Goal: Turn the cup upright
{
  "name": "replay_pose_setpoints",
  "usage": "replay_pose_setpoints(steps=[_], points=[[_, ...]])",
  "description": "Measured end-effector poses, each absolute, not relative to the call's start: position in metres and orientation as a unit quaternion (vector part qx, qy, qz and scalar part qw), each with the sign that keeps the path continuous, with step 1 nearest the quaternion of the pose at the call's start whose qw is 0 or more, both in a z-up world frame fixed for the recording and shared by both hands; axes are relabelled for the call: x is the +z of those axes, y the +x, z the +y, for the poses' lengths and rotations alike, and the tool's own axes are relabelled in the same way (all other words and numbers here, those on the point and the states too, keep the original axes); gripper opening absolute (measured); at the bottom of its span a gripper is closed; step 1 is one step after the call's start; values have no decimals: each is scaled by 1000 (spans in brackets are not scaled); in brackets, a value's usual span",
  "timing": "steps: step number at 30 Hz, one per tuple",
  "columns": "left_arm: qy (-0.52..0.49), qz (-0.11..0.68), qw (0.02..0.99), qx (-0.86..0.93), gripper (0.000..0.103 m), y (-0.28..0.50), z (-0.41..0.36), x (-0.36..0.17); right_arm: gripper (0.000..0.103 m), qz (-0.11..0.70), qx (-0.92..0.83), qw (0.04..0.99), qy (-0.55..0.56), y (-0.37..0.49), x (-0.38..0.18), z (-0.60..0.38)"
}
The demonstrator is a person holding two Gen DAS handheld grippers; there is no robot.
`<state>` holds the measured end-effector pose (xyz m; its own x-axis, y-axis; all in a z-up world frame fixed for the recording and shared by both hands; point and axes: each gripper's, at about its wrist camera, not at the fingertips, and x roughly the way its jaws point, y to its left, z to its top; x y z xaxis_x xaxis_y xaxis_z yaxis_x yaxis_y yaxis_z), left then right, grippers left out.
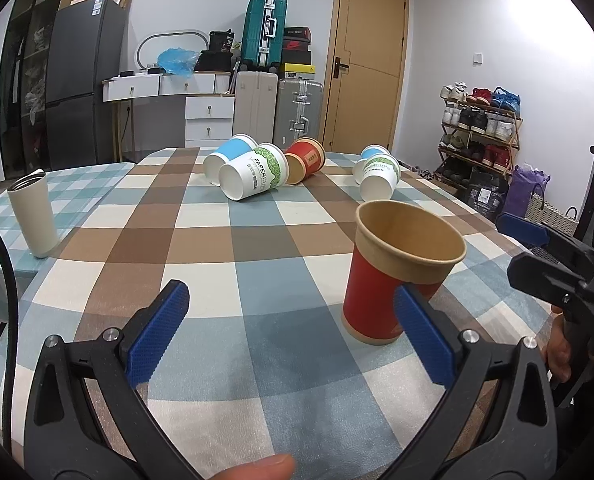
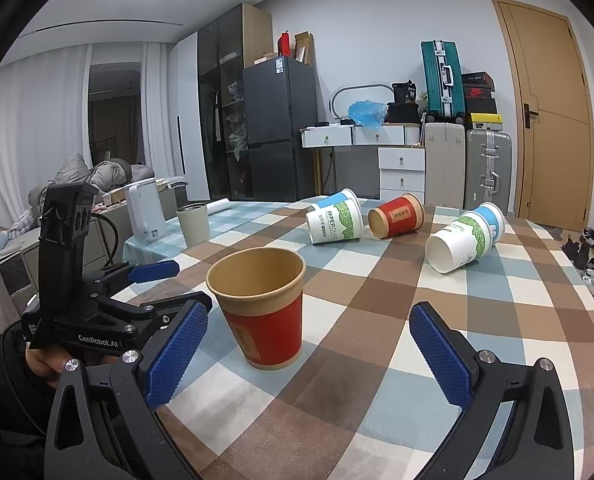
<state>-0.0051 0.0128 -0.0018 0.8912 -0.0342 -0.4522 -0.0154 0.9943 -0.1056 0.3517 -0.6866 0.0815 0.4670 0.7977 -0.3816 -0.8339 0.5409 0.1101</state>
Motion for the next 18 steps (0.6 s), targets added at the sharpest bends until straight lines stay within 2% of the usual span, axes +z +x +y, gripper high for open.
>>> replay_pose_setpoints(steps=[18], points=[[-53, 231, 971, -5, 102, -6, 13, -1, 103, 199, 476, 855, -46, 355, 81, -688]])
